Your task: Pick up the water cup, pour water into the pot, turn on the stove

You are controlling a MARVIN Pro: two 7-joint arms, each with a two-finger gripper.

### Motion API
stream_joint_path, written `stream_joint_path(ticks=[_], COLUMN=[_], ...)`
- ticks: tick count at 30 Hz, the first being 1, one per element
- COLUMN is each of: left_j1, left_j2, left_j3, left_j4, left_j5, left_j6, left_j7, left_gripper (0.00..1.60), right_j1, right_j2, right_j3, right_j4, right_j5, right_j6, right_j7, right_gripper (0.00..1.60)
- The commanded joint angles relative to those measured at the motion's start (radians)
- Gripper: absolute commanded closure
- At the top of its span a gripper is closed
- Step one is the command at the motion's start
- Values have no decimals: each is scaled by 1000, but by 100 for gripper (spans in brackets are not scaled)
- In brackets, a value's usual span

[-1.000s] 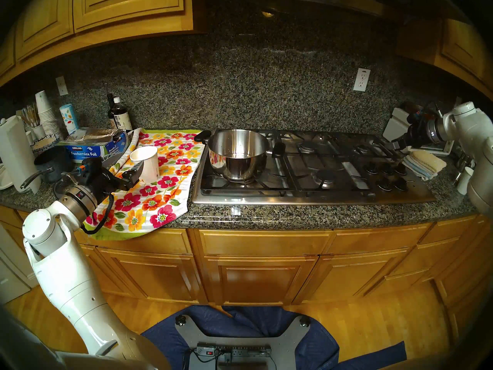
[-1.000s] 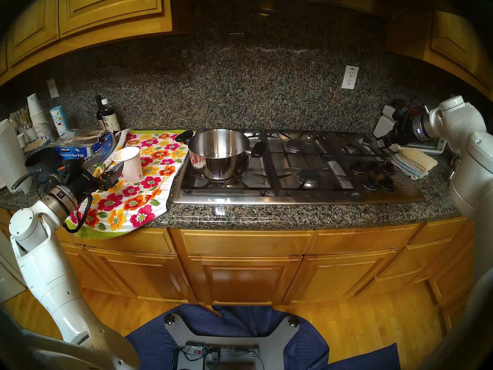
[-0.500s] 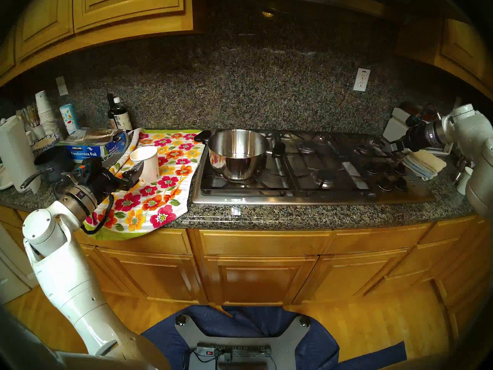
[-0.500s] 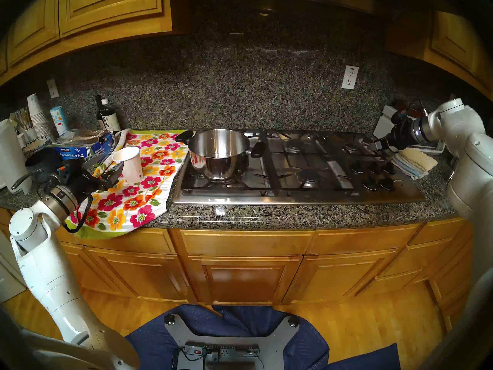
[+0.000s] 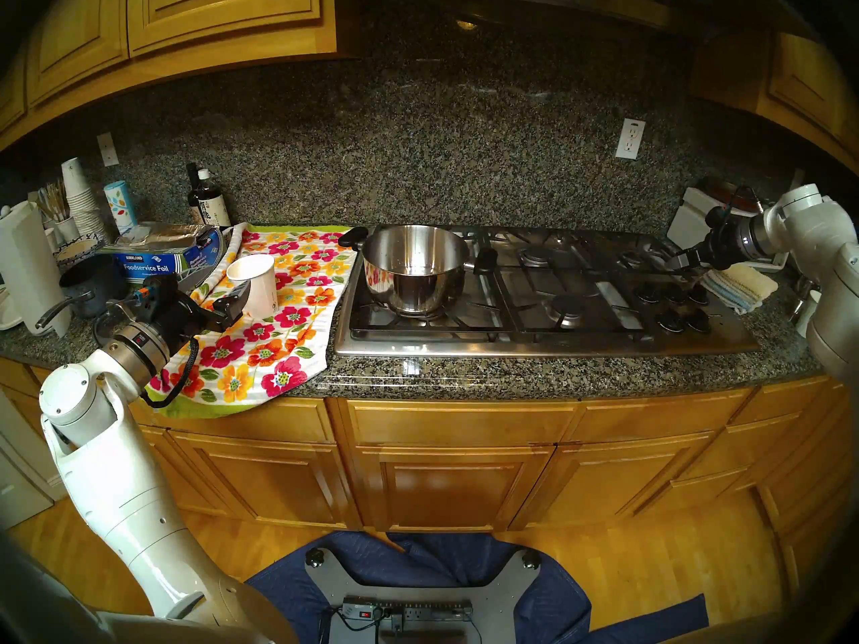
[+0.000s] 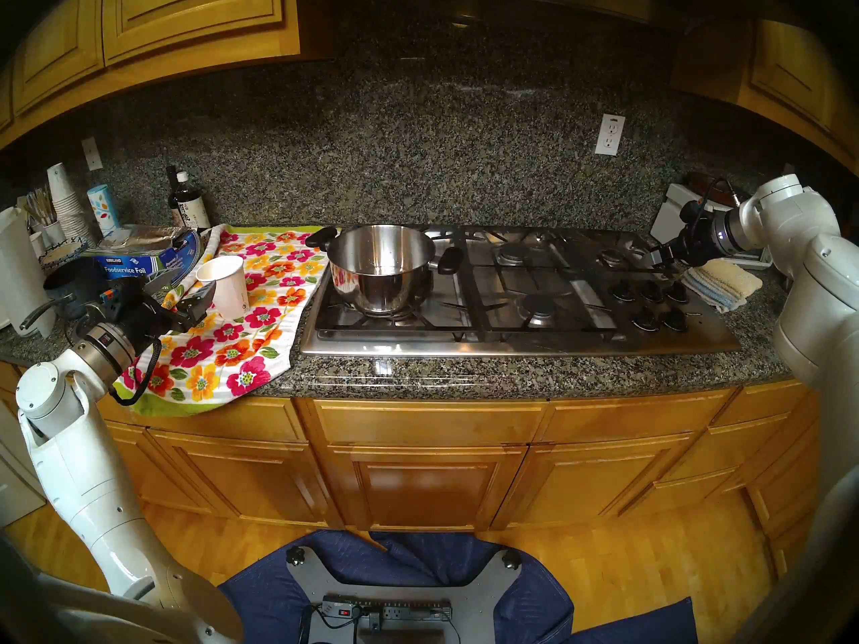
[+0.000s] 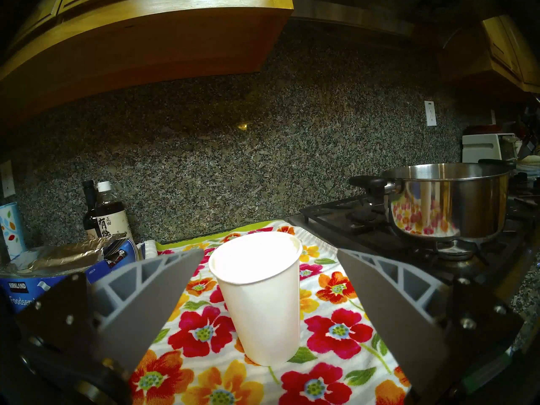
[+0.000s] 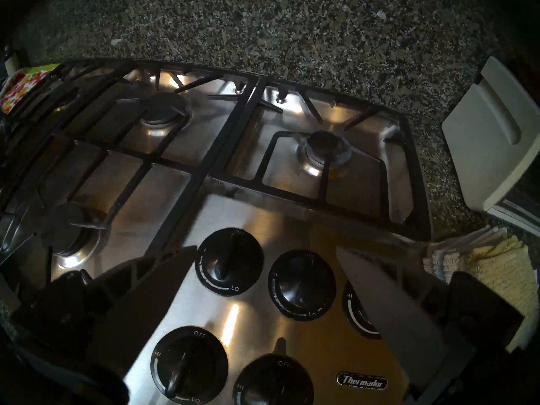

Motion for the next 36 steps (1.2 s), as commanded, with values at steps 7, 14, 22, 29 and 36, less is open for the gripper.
stream_joint_path(ticks=[7,14,22,29,36], left_j1=[-20,-19,-18,-17,-17], left_j2=[8,9,10,10,11], left_j3=[0,1,2,3,3], left_j4=[-22,-21,-21,-21,-21], left_j5=[-11,-10,-10,-10,-11], left_j6=[-2,-3,-3,-4,-4], left_j7=[1,1,2,2,3], left_gripper=[0,0,0,0,0], right_j1=[38,43,47,48,50], right_j2=[14,4,1,1,2], right_j3=[13,19,38,42,44], right_j4=[-3,-5,-3,-3,-3], right_j5=[10,14,29,30,27], right_j6=[48,65,75,87,98], right_j7=[-6,23,41,52,61], right_gripper=[0,0,0,0,0])
